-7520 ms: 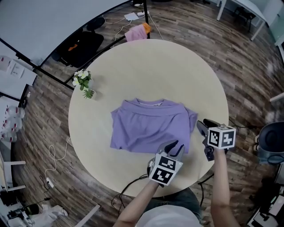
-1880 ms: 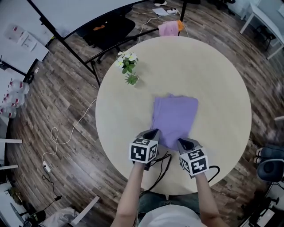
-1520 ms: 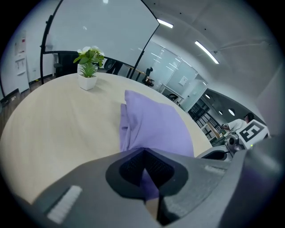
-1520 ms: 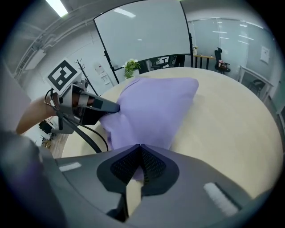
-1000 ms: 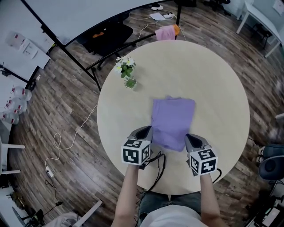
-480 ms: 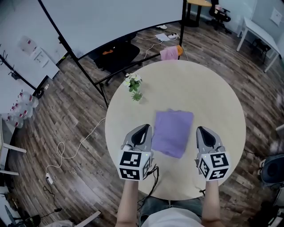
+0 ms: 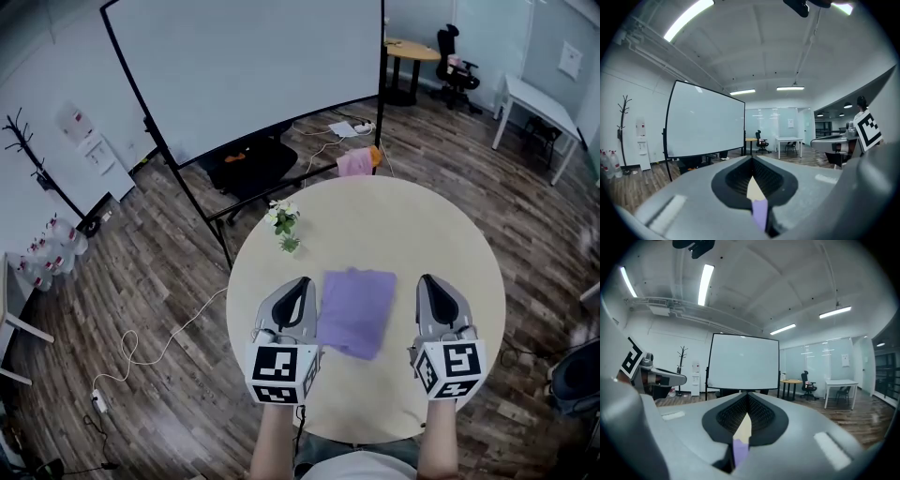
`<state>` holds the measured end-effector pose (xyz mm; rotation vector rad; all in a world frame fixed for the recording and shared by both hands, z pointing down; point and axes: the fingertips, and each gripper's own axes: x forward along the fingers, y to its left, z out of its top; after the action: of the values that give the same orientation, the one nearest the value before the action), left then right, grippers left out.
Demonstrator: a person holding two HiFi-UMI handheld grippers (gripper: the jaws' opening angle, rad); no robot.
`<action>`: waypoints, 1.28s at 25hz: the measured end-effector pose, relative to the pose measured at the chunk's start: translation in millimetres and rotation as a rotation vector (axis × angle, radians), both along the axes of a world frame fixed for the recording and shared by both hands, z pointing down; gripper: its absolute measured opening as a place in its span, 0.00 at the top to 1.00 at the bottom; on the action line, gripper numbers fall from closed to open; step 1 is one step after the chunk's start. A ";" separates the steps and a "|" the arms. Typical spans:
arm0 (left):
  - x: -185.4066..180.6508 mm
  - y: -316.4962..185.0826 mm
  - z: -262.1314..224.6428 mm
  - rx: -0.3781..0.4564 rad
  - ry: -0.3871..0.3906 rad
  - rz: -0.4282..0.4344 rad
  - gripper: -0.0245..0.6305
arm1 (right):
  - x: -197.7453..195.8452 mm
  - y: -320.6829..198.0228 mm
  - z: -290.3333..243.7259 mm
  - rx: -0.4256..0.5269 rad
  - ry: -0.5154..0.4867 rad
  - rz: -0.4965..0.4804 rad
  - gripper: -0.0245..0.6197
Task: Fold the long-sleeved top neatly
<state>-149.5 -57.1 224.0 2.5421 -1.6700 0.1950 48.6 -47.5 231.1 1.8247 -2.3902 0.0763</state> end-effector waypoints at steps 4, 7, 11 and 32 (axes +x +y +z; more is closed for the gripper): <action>6.1 6.4 -20.6 0.046 0.004 0.001 0.96 | 6.1 5.1 -21.1 0.054 -0.004 0.019 0.92; 12.5 11.4 -32.2 0.072 0.002 0.006 0.96 | 11.2 9.0 -30.6 0.076 -0.014 0.028 0.92; 19.2 14.6 -42.4 0.103 -0.003 0.005 0.96 | 17.0 14.7 -36.9 0.098 -0.022 0.042 0.92; 27.3 11.0 -44.1 0.115 -0.004 0.009 0.96 | 26.1 15.0 -42.9 0.128 -0.006 0.068 0.92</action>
<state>-122.3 -46.1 179.9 2.6337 -1.7193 0.1077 74.8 -32.5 188.2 1.9634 -2.3882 -0.0653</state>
